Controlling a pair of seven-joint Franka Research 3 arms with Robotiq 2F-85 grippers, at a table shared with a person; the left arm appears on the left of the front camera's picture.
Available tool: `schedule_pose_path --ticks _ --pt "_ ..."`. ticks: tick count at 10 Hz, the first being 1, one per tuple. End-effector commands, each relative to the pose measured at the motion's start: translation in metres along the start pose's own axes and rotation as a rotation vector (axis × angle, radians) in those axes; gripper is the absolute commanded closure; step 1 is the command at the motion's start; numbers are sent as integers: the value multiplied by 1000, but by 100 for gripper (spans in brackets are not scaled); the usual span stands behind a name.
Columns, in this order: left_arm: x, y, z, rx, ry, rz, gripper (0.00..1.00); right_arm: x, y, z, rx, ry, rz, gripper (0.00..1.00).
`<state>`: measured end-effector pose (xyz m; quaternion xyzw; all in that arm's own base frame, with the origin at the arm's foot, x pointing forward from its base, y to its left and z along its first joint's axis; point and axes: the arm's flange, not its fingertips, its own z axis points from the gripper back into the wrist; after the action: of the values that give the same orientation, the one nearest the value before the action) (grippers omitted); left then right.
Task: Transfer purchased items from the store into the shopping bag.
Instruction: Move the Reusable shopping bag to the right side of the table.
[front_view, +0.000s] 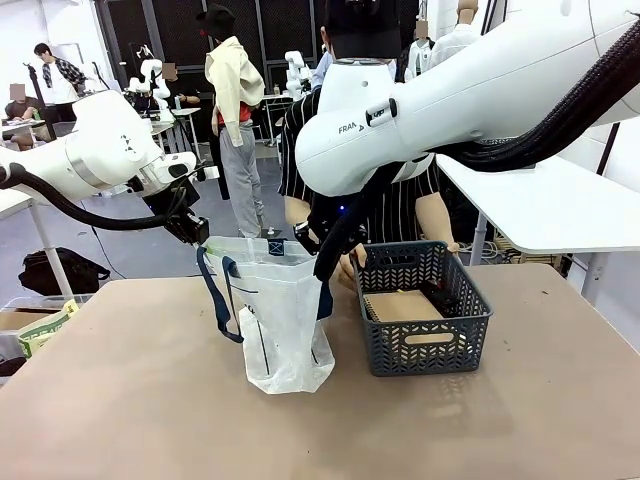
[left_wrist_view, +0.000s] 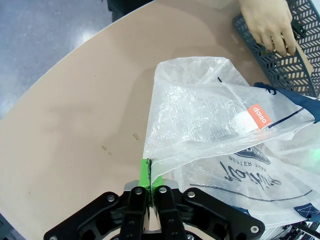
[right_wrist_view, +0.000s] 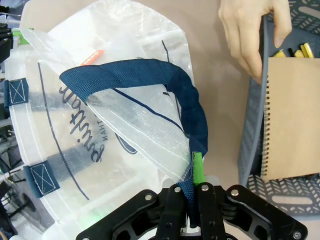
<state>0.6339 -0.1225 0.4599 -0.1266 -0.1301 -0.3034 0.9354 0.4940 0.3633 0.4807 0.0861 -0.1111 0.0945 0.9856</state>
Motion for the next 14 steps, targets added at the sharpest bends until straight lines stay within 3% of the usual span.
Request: schedule_pose_path --ticks 1,14 --pt "-4 2 3 8 3 8 100 0 -3 1 11 4 -11 100" --pt "-4 2 3 8 3 8 100 0 -3 1 11 4 -11 100"
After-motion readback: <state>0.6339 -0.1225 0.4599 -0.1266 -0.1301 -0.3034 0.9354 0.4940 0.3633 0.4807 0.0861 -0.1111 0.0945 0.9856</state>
